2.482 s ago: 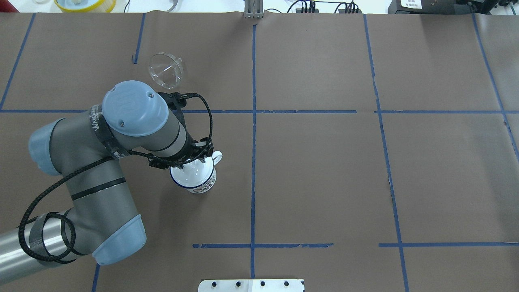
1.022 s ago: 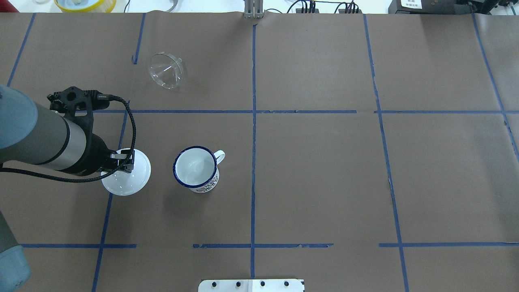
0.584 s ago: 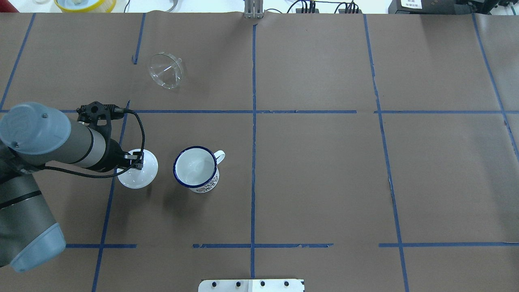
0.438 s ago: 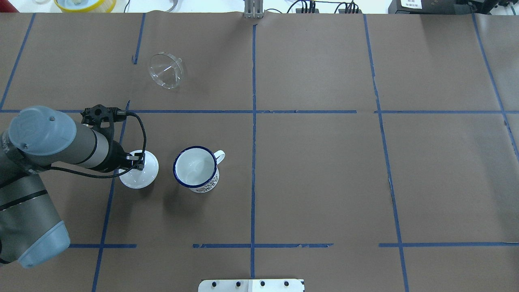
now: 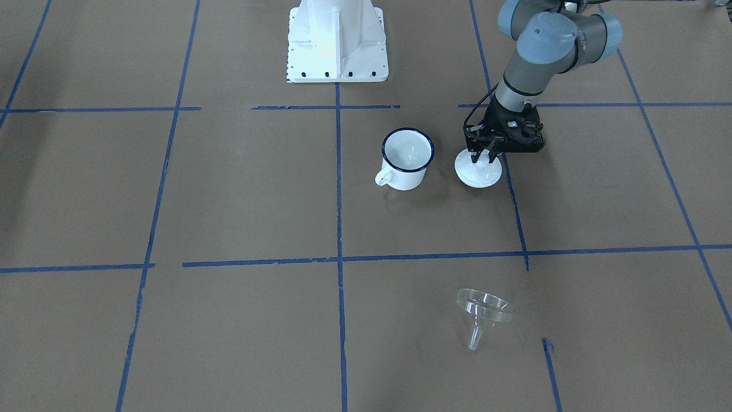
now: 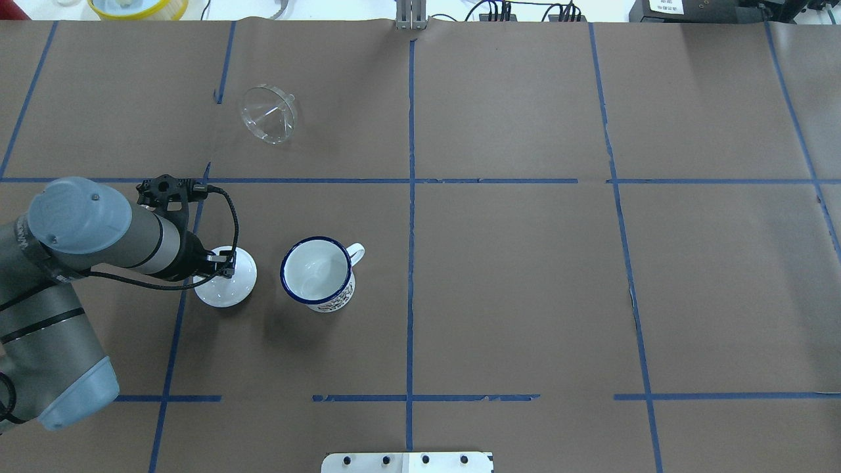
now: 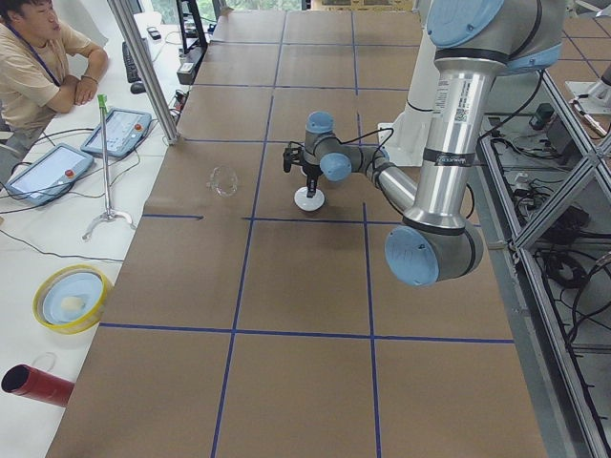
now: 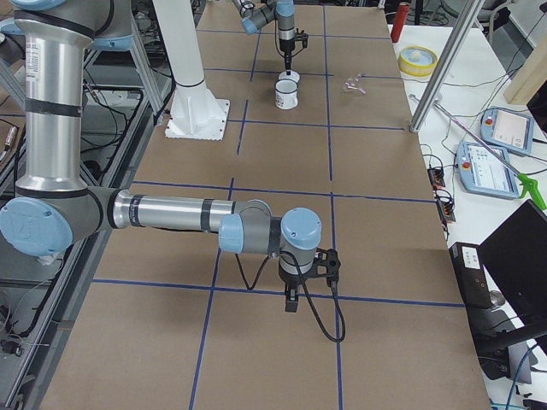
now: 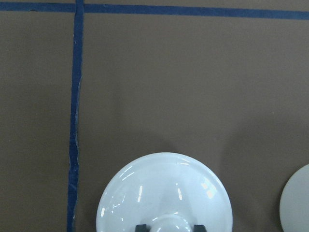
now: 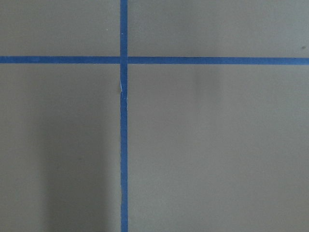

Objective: Place funnel on cup
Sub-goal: 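Lower the lid onto the table beside the mug and open the left gripper, then move the left gripper to the clear glass funnel, then close the left gripper on the funnel's rim, then lift the funnel with the left gripper and carry it over the mug, then lower the funnel into the mug's opening and open the left gripper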

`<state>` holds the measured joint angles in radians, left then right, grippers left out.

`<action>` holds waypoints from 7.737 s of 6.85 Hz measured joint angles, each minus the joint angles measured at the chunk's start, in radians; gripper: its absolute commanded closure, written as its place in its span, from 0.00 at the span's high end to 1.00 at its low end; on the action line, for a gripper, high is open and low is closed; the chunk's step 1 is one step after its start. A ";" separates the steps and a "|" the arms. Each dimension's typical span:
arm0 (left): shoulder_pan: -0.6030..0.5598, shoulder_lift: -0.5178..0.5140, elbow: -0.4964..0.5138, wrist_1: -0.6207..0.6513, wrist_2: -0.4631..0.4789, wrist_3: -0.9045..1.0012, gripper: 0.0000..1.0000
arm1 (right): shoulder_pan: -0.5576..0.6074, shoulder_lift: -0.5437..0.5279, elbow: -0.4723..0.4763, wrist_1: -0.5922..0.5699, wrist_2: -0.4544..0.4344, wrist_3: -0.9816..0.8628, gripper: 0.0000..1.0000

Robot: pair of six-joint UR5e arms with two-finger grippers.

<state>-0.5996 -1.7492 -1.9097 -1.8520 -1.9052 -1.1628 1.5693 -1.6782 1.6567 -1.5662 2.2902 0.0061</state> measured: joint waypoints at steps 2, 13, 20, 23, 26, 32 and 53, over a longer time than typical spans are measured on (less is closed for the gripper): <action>0.002 0.000 0.005 0.000 0.002 -0.001 1.00 | 0.000 0.001 0.000 0.000 0.000 0.000 1.00; -0.213 -0.229 0.202 -0.465 0.285 -0.848 1.00 | 0.000 0.000 0.000 0.000 0.000 0.000 1.00; -0.172 -0.369 0.686 -0.818 0.415 -0.964 0.84 | 0.000 0.000 0.000 0.000 0.000 0.000 1.00; -0.170 -0.419 0.751 -0.819 0.442 -0.974 0.65 | 0.000 0.000 0.000 0.000 0.000 0.000 1.00; -0.173 -0.423 0.762 -0.820 0.443 -0.974 0.45 | 0.000 0.000 0.000 0.000 0.000 0.000 1.00; -0.192 -0.427 0.754 -0.831 0.442 -0.964 0.00 | 0.000 0.000 0.000 0.000 0.000 0.000 1.00; 0.023 -0.626 0.203 0.575 -0.066 -0.296 0.00 | 0.000 0.000 0.000 0.000 0.000 0.000 1.00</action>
<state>-0.5768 -2.3748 -1.7072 -1.2767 -1.9716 -1.4591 1.5693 -1.6782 1.6567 -1.5662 2.2902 0.0061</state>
